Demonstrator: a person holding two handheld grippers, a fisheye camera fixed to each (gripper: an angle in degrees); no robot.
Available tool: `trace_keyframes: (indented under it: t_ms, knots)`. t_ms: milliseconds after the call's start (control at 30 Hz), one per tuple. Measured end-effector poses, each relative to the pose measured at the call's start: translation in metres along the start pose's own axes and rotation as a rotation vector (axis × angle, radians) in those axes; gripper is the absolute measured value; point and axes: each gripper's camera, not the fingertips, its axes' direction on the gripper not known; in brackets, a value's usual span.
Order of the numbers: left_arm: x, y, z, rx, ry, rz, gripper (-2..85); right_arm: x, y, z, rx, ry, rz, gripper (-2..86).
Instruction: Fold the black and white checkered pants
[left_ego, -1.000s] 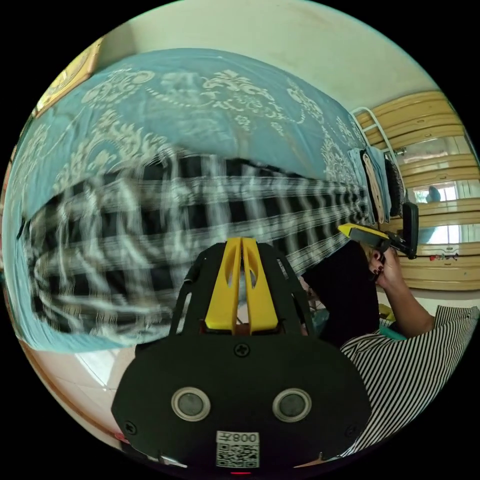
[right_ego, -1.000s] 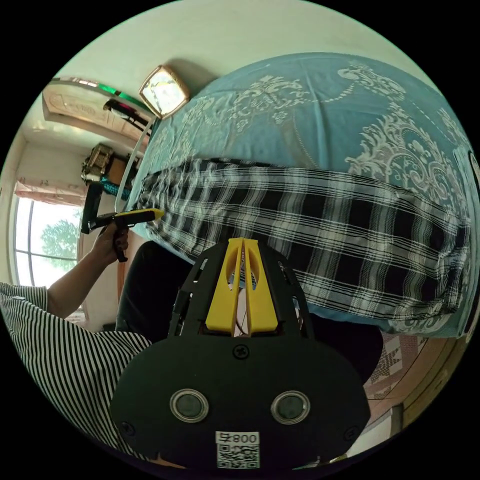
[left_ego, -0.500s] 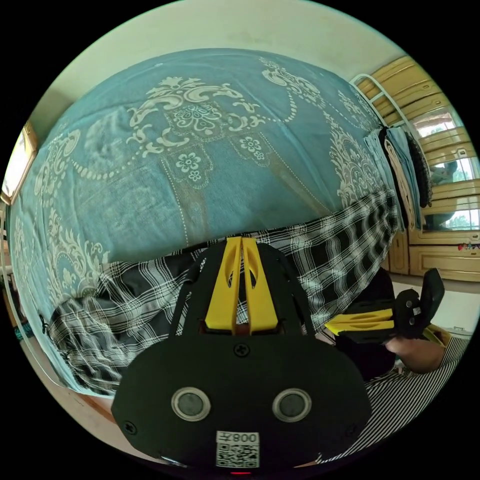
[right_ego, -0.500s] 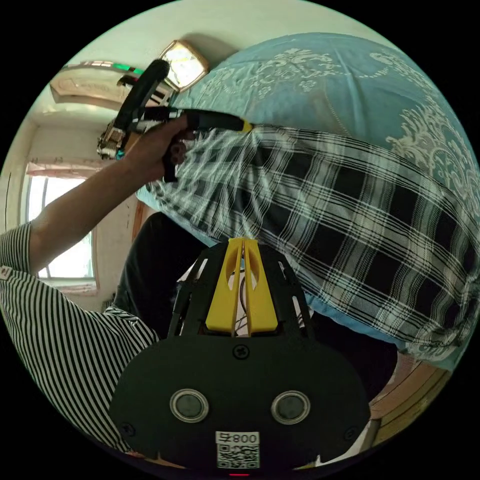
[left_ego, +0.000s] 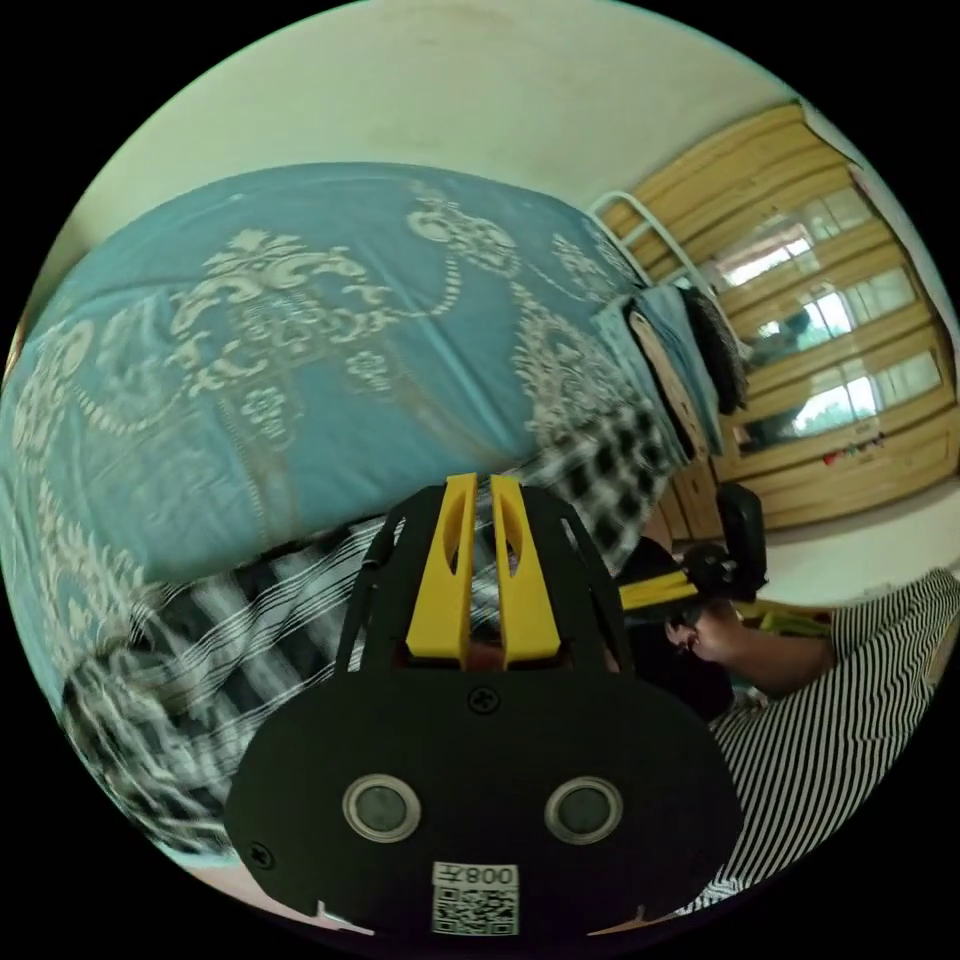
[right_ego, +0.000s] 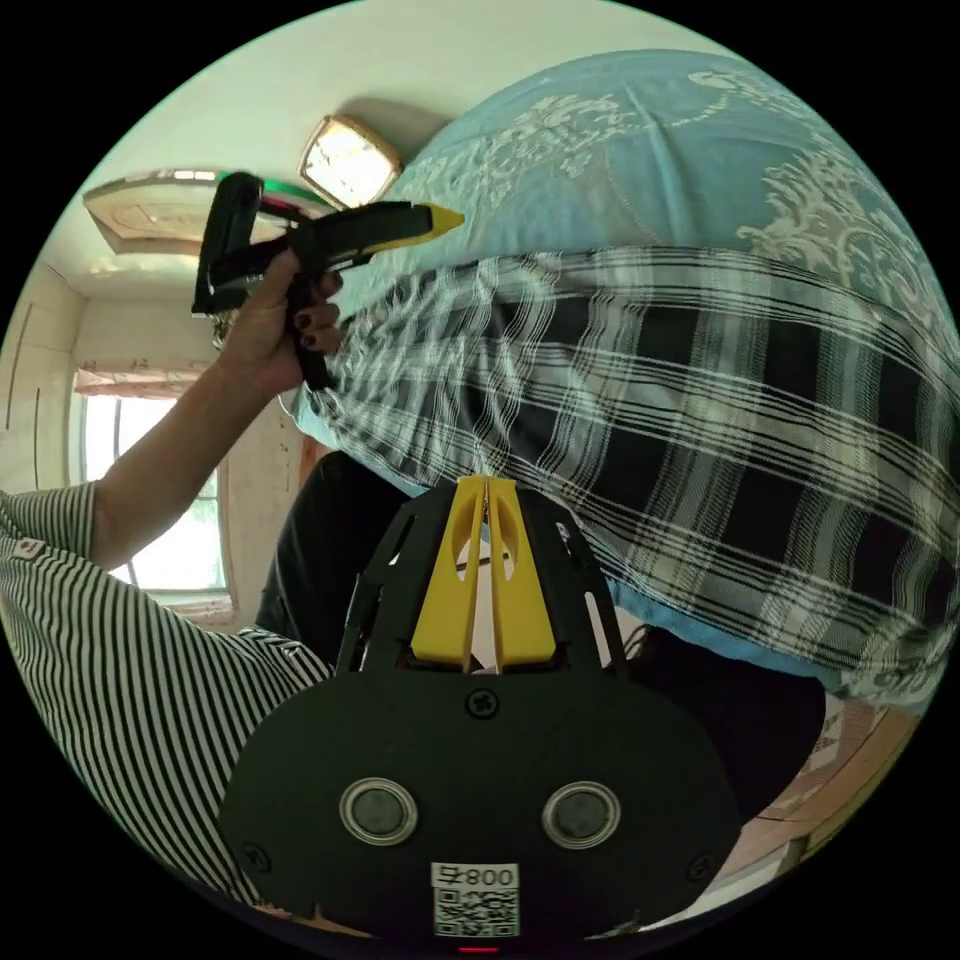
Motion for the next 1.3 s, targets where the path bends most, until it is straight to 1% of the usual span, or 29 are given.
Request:
trace_keyframes:
  t_ms: [67,133,233,333,400,533,833,1000,1067,1133,1300]
  knots:
    - [0.013,-0.005,0.036,-0.056,0.022,0.093,4.9,0.011,0.015,-0.028,0.097,0.015,0.061,1.8]
    - [0.029,-0.013,0.087,-0.114,0.054,0.196,6.3,0.031,0.043,-0.07,0.243,0.069,0.179,3.8]
    - [0.047,-0.026,0.151,-0.19,0.064,0.3,7.5,0.056,0.083,-0.119,0.402,0.15,0.334,7.0]
    - [0.062,-0.038,0.21,-0.26,0.045,0.383,8.1,0.065,0.115,-0.153,0.497,0.268,0.413,9.0]
    - [0.067,-0.042,0.242,-0.302,0.026,0.419,8.5,0.07,0.127,-0.161,0.515,0.322,0.451,10.2]
    - [0.075,-0.044,0.306,-0.373,-0.013,0.485,9.2,0.078,0.138,-0.166,0.528,0.346,0.496,11.3]
    - [0.085,-0.025,0.412,-0.484,-0.14,0.64,9.5,0.073,0.141,-0.155,0.501,0.35,0.472,11.6]
    - [0.081,-0.018,0.435,-0.484,-0.188,0.656,6.9,0.069,0.147,-0.149,0.489,0.38,0.473,9.6]
    - [0.079,-0.021,0.442,-0.506,-0.149,0.638,5.3,0.071,0.151,-0.148,0.499,0.361,0.479,8.7]
    - [0.078,-0.025,0.45,-0.527,-0.129,0.599,3.8,0.075,0.159,-0.147,0.517,0.322,0.496,7.6]
    - [0.084,-0.032,0.447,-0.522,-0.113,0.588,2.8,0.087,0.173,-0.144,0.554,0.194,0.512,4.6]
